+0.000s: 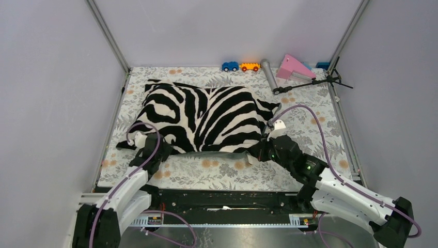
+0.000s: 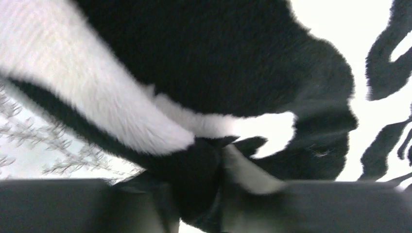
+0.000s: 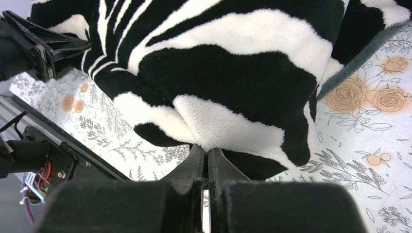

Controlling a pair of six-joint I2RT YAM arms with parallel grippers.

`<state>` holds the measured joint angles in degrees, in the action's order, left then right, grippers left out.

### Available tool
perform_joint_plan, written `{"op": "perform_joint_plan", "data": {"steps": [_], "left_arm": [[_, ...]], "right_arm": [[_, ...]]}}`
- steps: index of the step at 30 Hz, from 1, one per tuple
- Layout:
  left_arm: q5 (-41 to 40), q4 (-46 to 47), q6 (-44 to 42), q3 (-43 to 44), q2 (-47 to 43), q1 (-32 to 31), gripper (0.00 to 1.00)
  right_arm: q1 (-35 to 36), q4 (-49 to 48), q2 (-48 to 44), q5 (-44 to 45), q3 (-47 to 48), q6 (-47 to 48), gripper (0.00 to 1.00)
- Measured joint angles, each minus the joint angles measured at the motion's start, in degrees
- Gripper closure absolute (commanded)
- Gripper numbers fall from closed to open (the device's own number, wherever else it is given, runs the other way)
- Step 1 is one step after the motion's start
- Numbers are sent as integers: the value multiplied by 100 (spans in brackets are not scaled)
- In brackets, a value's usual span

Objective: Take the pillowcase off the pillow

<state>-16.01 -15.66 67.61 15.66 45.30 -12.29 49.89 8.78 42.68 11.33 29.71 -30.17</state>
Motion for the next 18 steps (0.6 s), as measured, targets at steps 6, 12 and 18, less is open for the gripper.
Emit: {"op": "perform_joint_plan", "data": {"steps": [6,12,18], "left_arm": [[133,177,-546,481,111,26,100],[227,-787,-1040,1720,-1067,24,100],[258,-2024,-1530,3668,-1443,26,100]], "right_arm": [[0,435,-125,149,166,223,99],[0,713,-208,463,616,505,100],[0,957,-166,498,1915,820,100]]}}
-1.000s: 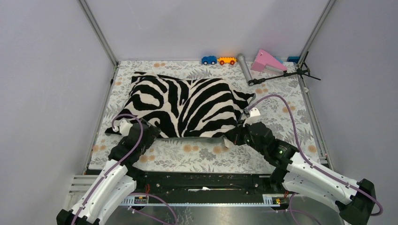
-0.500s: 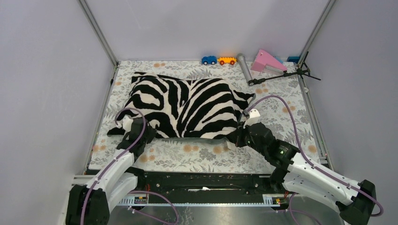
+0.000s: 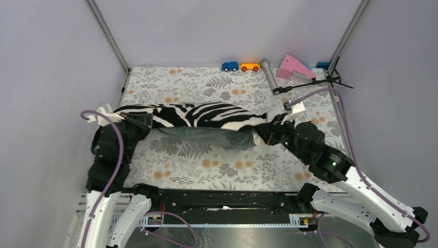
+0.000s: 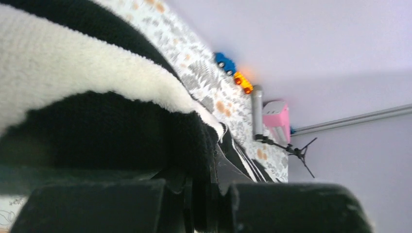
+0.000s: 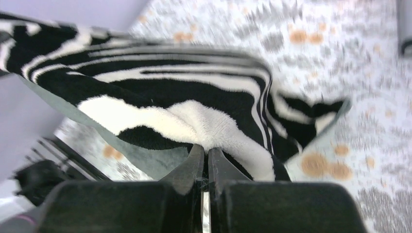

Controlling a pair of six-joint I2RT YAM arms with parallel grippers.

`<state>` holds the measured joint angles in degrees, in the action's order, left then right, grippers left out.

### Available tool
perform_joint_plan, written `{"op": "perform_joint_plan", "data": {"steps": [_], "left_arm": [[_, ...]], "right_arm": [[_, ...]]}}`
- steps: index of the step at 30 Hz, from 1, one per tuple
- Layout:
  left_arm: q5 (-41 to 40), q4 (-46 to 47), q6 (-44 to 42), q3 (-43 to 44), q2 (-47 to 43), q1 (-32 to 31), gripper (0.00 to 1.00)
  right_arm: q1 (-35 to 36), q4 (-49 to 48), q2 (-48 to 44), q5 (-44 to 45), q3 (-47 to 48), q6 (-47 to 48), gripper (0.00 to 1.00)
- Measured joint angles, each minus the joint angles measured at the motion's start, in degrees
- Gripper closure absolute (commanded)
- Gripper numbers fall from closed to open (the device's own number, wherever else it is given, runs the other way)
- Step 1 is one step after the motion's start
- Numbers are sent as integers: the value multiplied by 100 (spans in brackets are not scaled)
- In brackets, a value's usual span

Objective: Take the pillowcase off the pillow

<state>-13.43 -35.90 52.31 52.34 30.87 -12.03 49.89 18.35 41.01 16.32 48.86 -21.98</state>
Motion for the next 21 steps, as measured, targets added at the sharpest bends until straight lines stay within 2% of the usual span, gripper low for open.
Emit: {"op": "perform_joint_plan", "data": {"steps": [4,8,10,11,12,13,14,15,16,18,19,21], "left_arm": [[101,-719,-402,1495,407,0,100],[315,-990,-699,3121,1600,0,99],[415,-809,-739,3414,2192,0,97],[452,-697,-734,3414,2437,4,95],[485,-579,-726,3370,2715,11,78],[514,-459,-699,3285,3003,22,44],[531,-361,-658,3209,3305,33,11],[529,-238,-678,3169,3652,44,2],[546,-66,-638,3174,4127,55,1],[640,-2,-616,3287,4824,72,1],[699,15,-614,3318,5071,72,1],[769,66,-623,3220,5357,15,1]], "right_arm": [[2,87,103,-22,1088,168,99],[11,380,723,393,2380,286,96],[9,562,1274,796,3069,376,100],[-15,577,1530,981,3289,415,100],[-98,590,1853,1115,3512,444,100],[-350,614,2177,1047,3670,442,95],[-809,632,2481,769,3783,393,72],[-1384,629,2782,367,3856,282,51],[-1969,656,3121,-28,3899,125,34],[-2990,890,3963,-918,4159,-46,14],[-3077,916,4059,-1019,4190,-72,9],[-3309,1001,4275,-1596,4164,-136,4]]}}
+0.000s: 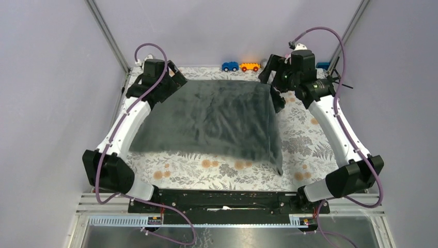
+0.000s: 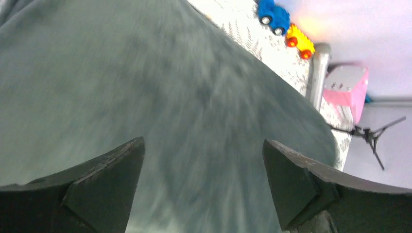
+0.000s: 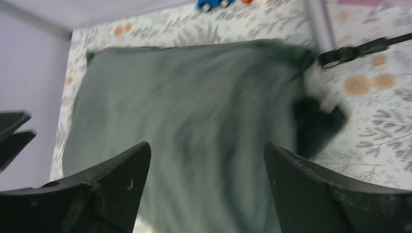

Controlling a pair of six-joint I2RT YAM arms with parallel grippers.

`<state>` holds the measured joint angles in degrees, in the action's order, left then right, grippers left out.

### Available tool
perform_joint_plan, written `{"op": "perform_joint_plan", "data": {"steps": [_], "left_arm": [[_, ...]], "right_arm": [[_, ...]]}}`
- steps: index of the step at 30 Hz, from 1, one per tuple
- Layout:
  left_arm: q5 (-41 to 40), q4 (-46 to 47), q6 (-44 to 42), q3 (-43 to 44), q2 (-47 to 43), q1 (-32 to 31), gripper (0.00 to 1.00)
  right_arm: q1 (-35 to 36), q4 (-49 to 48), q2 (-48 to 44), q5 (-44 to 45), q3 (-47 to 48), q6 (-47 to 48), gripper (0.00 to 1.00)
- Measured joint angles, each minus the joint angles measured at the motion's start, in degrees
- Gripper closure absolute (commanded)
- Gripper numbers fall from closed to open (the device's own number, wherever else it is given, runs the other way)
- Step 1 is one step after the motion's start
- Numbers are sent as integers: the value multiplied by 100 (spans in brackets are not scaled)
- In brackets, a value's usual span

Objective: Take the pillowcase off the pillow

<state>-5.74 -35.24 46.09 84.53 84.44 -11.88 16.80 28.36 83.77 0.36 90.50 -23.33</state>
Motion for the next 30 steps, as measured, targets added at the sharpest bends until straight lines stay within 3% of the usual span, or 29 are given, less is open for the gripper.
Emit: {"op": "perform_joint_plan", "data": {"steps": [5,10,17,25,28,30], "left_arm": [[-28,415,-227,-767,-925,-695,1],[166,905,-546,-809,-1419,-1615,1],[133,1143,-935,-831,-238,-2378,1],[-109,1578,-887,-1565,817,-2033,2],[142,2000,-623,-2063,997,-1526,19],[402,2599,-321,-2717,942,-1088,47]], "right_arm": [[96,-219,-964,-459,-975,-72,2],[105,-573,-2199,-369,-2107,-72,1],[103,-1222,-2664,157,-4009,-251,0],[105,-1714,-2745,262,-4614,-396,0],[105,-1937,-2900,278,-4745,-407,1],[105,-2063,-3042,323,-4885,-417,0]]}}
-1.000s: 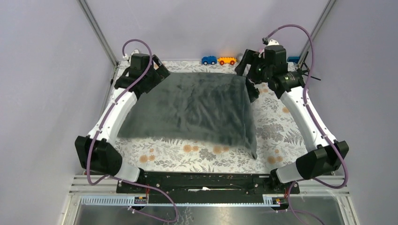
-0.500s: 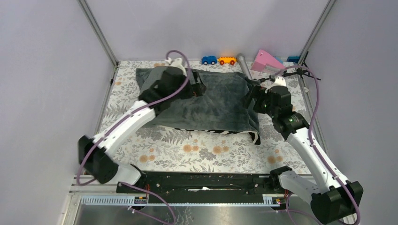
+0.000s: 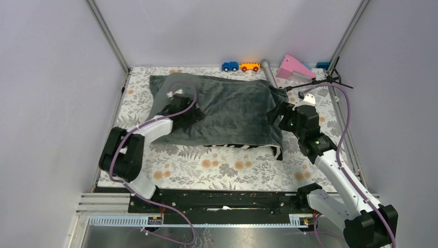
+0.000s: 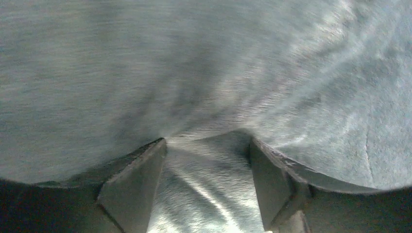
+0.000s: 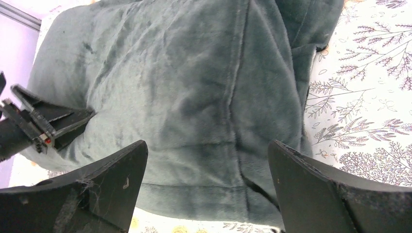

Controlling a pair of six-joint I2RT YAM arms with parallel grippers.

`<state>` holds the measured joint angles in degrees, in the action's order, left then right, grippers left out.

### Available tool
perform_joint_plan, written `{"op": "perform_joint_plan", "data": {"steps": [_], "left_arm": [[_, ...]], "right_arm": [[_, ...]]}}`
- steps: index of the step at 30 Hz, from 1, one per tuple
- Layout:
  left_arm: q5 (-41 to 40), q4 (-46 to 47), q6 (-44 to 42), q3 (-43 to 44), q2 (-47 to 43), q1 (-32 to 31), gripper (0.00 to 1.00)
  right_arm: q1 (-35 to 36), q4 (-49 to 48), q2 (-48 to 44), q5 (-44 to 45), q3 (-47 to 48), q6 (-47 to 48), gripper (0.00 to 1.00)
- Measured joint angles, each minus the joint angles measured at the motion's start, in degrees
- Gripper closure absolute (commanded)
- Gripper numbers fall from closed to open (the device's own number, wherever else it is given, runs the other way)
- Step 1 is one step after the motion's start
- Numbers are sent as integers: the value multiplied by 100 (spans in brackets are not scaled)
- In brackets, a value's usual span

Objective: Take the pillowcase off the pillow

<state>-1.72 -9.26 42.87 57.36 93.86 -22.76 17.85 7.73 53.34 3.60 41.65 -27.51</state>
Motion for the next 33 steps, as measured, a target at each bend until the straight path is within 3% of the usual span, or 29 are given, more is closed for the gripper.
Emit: {"op": "perform_joint_plan", "data": {"steps": [3,8,12,14,21,23,25,27,30,33], "left_arm": [[256,793,428,-1045,-468,570,97],[-380,938,774,-2570,-2562,1285,100],[-822,717,754,-2677,-3611,1362,100],[-826,647,704,-2531,-3637,1322,93],[-400,616,358,-2312,-3512,579,52],[-195,651,269,-2197,-3399,367,47],[-4,719,208,-2114,-3303,275,45],[125,778,188,-2094,-3257,264,43],[275,772,151,-2094,-3252,258,39],[363,772,50,-2096,-3252,170,36]], "right_arm": [[0,-118,-111,44,-157,-4,0],[0,-310,-129,26,-428,-96,0],[0,-570,-76,-33,-660,-264,0],[0,-608,61,-17,-680,-337,0],[-2,-750,688,81,-680,-673,3],[-2,-887,999,-225,-645,-695,16],[0,-907,1436,-581,-505,-680,42],[0,-970,1864,-962,-363,-636,54],[76,-1040,2225,-1497,-247,-634,64],[568,-977,2247,-1639,-111,-546,67]]}}
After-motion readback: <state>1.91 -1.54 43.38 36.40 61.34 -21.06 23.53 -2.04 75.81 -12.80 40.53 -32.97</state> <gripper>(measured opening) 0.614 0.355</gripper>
